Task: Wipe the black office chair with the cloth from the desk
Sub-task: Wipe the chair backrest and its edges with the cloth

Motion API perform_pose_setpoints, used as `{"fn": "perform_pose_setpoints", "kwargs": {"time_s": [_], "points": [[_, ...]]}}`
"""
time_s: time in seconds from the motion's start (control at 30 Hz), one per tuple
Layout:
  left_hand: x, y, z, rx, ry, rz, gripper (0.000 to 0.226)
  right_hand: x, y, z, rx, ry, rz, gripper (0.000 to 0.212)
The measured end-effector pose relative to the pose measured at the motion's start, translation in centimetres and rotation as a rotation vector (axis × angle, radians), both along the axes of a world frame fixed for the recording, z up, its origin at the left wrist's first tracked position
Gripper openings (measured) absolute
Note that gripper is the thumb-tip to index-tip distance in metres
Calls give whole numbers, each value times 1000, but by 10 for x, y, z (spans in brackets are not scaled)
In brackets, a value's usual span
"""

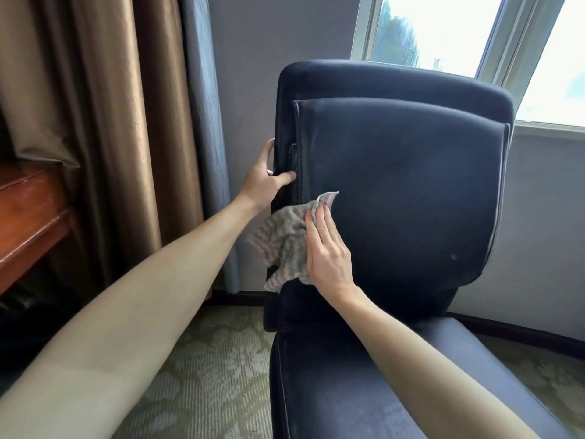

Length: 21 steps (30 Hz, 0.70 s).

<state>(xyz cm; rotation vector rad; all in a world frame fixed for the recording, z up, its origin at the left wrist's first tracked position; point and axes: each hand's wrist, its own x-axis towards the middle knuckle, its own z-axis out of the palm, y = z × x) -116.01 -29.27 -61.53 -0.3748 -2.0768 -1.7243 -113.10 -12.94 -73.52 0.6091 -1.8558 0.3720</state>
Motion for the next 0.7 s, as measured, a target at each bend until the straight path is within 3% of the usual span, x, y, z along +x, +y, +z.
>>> {"fn": "perform_pose_setpoints", "kwargs": {"time_s": [0.17, 0.3, 0.47, 0.7], "points": [[18, -13, 12, 24, -150, 4, 49, 19, -6, -11, 1, -75, 18, 47], [25, -22, 26, 16, -239, -32, 42, 19, -15, 23, -6, -108, 56, 46], [28, -21, 39, -3, -253, -57, 40, 7, -20, 63, 7, -168, 69, 60], [23, -17, 35, 23, -240, -63, 43, 11, 0, -7, 33, -64, 9, 54]]}}
